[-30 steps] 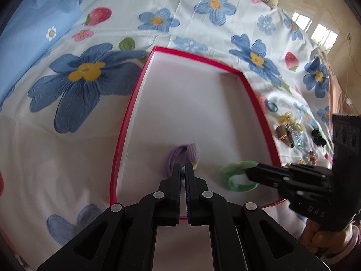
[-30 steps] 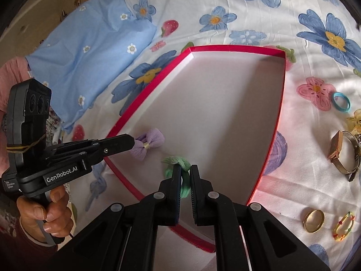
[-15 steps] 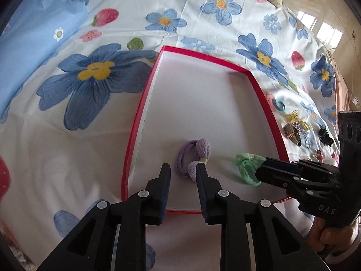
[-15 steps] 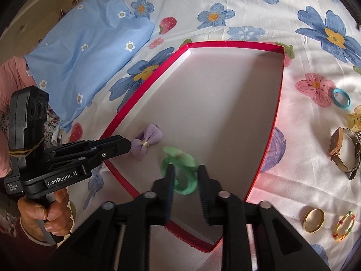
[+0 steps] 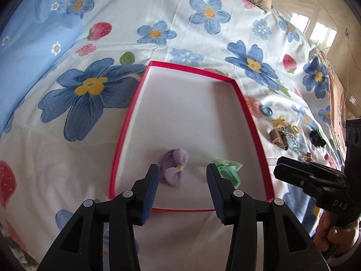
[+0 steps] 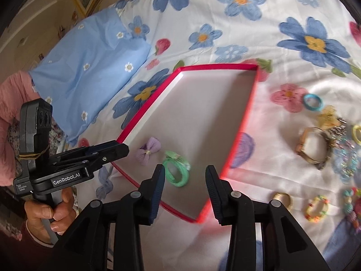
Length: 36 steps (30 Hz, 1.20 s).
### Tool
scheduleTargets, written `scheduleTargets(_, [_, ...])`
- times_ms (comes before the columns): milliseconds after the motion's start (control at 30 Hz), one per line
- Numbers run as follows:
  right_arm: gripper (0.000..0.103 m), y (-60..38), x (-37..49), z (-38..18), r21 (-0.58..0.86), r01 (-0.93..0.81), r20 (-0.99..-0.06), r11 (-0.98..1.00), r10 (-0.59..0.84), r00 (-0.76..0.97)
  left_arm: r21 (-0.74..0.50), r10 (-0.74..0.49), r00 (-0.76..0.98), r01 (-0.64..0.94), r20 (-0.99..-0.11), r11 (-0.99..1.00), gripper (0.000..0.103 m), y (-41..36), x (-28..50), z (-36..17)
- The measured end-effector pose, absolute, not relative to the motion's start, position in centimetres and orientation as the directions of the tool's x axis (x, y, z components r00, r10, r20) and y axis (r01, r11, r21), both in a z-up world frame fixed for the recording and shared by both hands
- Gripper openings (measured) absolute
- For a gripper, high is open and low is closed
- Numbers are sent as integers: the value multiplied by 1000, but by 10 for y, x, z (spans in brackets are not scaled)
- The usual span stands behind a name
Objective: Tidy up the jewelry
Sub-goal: 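Lower the bow clip into the box with the left tool while the right tool drops the green ties, then grasp the gold watch with the left tool while the right tool grasps the yellow ring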
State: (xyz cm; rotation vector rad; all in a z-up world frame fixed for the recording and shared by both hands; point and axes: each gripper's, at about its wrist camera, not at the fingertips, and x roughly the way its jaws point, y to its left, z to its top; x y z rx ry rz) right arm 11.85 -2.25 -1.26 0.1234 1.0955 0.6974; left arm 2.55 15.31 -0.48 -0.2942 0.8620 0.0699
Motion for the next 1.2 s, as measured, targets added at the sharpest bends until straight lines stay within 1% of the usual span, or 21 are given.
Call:
scheduleTargets(133, [39,-47,116,-8,416,-420,-773,807,557,304,-230,-79,653,-149,-754,962,51,142,29,0])
scheduleTargets(267, [41,-71,114,-5,409,-375,-775,832,533,340,-230,-101,653,-115,-751,966,54,129,34,4])
scheduleTargets(667, [41,-145,115,6,378,-246,-773,893,450,446,-218,-158,645,-14,-748,976,54,89,64,10])
scheduleTargets(900, [41,-171,120,6,366,-200,-773,909,417,478,-194,-175,635,40,-753,980,54,63,87,9])
scheduleTargets(1200, [41,-200,145,2,313,-145,-787,939,342,514,-178,-200,602,96,-774,979,54,35,136,0])
